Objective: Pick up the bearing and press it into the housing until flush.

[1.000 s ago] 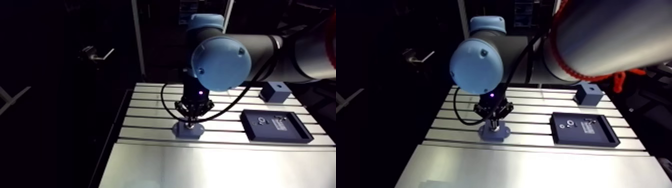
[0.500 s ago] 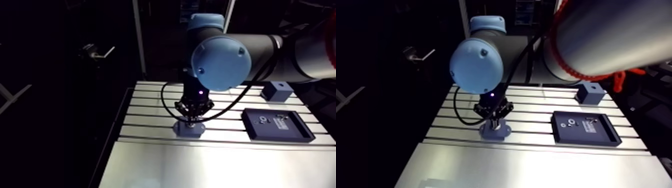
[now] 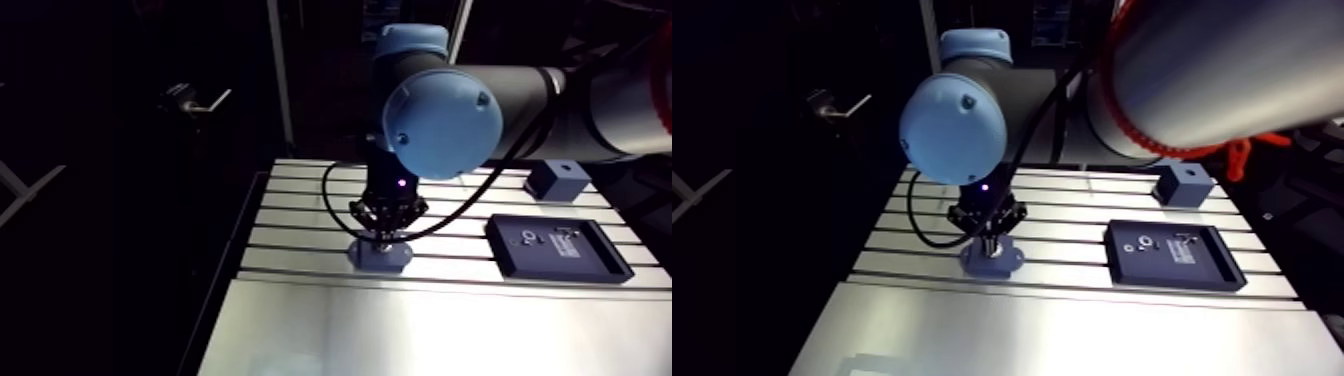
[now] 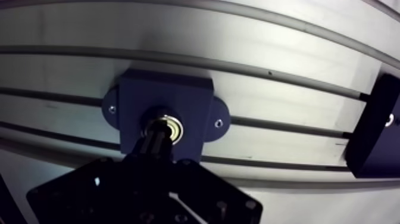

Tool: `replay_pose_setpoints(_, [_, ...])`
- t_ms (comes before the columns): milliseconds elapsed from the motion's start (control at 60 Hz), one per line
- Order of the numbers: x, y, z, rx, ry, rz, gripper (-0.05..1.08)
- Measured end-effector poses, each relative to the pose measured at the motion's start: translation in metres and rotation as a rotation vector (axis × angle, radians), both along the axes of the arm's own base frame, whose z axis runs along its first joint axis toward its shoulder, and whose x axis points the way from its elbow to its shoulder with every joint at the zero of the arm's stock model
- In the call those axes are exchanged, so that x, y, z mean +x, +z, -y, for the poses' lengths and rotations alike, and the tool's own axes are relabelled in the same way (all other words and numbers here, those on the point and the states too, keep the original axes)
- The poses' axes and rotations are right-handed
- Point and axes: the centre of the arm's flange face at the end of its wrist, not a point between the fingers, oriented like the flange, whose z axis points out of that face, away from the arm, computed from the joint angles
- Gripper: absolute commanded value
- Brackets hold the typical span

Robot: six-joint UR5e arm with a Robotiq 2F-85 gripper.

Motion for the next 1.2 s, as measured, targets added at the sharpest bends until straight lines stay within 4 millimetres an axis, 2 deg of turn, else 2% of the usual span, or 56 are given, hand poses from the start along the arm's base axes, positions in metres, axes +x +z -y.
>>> replay_pose_setpoints(600, [-0.0048,-0.0028,0.0021,-0.003,0.007,-0.029,1.06])
replay_pose_setpoints(1200, [-0.0014,-0.0044,0.0037,-0.003,0.011,-0.024,1.06])
